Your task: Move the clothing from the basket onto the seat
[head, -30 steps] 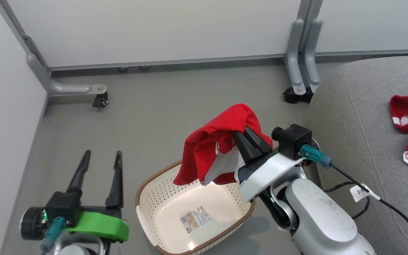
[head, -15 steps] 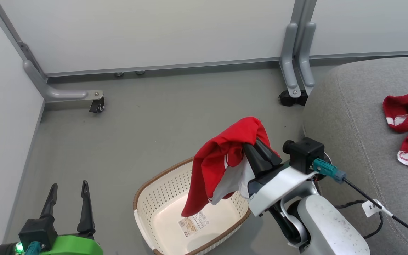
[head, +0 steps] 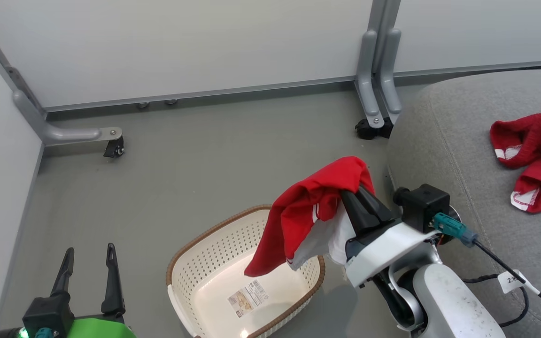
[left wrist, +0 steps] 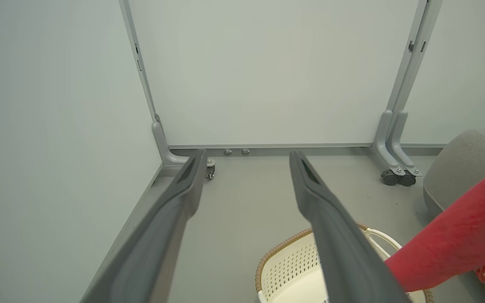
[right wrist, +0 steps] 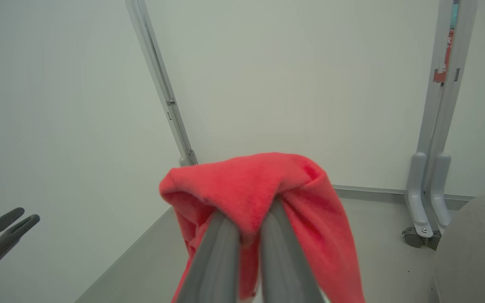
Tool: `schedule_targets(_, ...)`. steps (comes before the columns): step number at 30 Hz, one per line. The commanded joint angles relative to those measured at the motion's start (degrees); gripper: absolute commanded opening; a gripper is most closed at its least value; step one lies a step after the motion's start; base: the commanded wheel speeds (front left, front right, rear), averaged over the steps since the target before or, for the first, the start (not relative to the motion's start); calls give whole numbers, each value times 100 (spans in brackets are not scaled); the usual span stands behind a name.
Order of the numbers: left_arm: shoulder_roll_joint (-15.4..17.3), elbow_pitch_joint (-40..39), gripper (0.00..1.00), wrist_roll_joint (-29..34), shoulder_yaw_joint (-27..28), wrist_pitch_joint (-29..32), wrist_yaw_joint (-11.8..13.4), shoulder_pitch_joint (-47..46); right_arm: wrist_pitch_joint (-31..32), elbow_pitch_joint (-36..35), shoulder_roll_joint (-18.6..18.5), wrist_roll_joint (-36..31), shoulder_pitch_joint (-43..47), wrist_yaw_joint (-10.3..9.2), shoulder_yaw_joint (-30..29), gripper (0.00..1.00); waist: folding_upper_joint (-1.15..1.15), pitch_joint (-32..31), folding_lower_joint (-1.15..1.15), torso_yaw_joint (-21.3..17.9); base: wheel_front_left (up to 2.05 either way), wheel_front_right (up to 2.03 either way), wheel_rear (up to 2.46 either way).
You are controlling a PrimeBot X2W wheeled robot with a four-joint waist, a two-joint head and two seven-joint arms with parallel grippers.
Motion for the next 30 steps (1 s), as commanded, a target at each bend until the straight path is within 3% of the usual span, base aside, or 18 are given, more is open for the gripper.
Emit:
schedule_targets(1,-24,-36,100,50,51,-16,-35,29,25,-44,-7,-69,72,1,-80,0,0,78,0,-159,0,0,0)
schedule_targets(5,-71,-90,100,134,131,-16,-82,-2,67,-86,-5,-200,142,1,-363,0,0,214,0,-419,0,0,0)
schedule_targets(6,-100,-111,100,204,221,-16,-186,-97,79,-141,-5,-315,189,1,-688,0,0,367,0,-685,0,0,0)
schedule_targets(20,-34,-345,100,424,400,-16,-359,-340,-107,-243,-2,-225,219,1,-1392,0,0,966,0,-1884,0,0,0)
schedule_targets(30,134,-640,100,523,382,25,-380,-597,-368,-106,-2,-250,-255,1,-1999,0,0,1499,0,-2329,0,0,0)
